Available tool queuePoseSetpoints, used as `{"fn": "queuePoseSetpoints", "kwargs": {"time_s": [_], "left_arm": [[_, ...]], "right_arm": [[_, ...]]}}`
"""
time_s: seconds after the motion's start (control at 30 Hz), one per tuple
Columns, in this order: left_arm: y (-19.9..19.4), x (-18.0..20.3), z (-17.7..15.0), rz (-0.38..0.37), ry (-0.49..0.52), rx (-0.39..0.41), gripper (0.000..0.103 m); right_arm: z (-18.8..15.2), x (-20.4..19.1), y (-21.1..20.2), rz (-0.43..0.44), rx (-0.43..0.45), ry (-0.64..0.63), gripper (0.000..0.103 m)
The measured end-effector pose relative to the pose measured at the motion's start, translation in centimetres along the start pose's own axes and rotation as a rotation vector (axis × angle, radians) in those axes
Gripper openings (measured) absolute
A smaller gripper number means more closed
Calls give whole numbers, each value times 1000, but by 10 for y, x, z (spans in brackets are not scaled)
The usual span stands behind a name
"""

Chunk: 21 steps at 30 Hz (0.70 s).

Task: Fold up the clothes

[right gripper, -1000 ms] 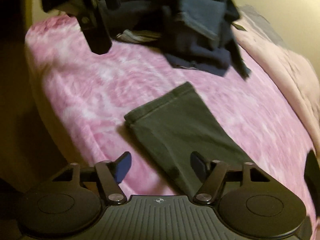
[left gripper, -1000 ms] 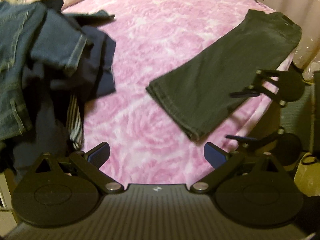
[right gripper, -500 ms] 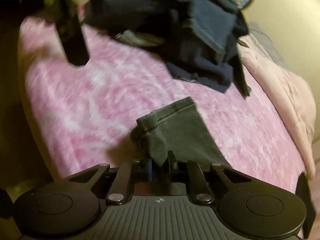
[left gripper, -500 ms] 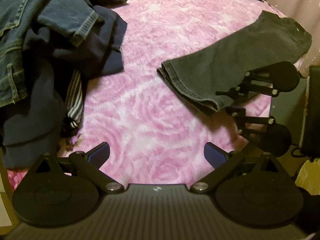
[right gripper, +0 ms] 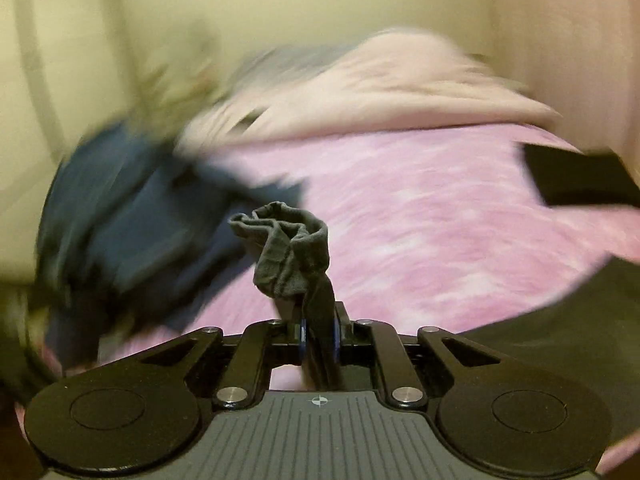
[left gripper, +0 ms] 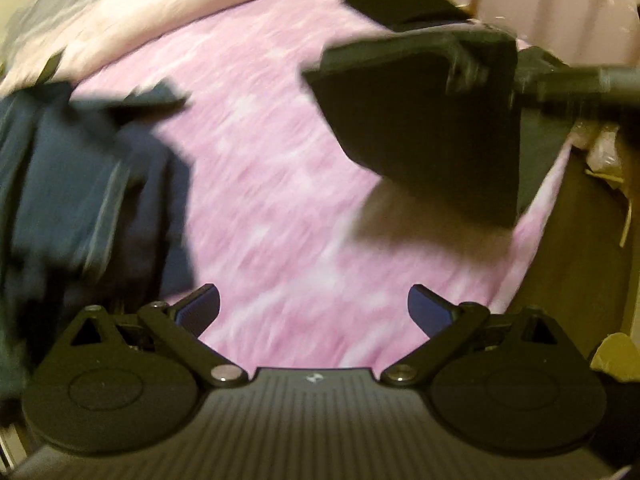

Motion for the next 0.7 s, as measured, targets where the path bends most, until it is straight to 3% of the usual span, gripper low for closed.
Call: {"fn": "queuePoseSetpoints", "kwargs": {"time_s": [0.1, 0.17, 0.23, 0.33, 0.4, 0.5, 0.67, 0.7], "left_arm": [[15, 30, 45, -29, 42, 28, 99], [32, 54, 74, -51, 59, 35, 99], [50, 79, 99, -73, 64, 29, 99], [80, 116, 128, -114, 64, -5, 99], [97, 137, 141, -130, 77, -34, 99], [119, 170, 157, -155, 129, -79, 99], [151, 203, 183, -161, 210, -126, 99], [155, 208, 189, -162, 221, -131, 99]], "right_arm": [[30, 88, -35, -53, 95, 182, 10], [28, 152, -49, -104, 125, 263, 10], [3, 225, -48, -140, 101, 395, 11], [-52, 319, -28, -186, -3, 656, 13], [-74, 340, -23, -164, -42, 752, 27], [-91, 350, -27, -146, -39, 838, 34], [-96, 358, -33, -132, -27, 956, 34], [-95, 359, -31, -136, -44, 957, 20]]}}
Point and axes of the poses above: each gripper's, at about its wrist camera, not at the fingertips, and y roughly the way its jaws point, x to its right, z to its top, the point moved 5 cm from there along y, roughly the way its jaws point, and after that the axes turned 2 degrees about y, right-handed, at the moved point
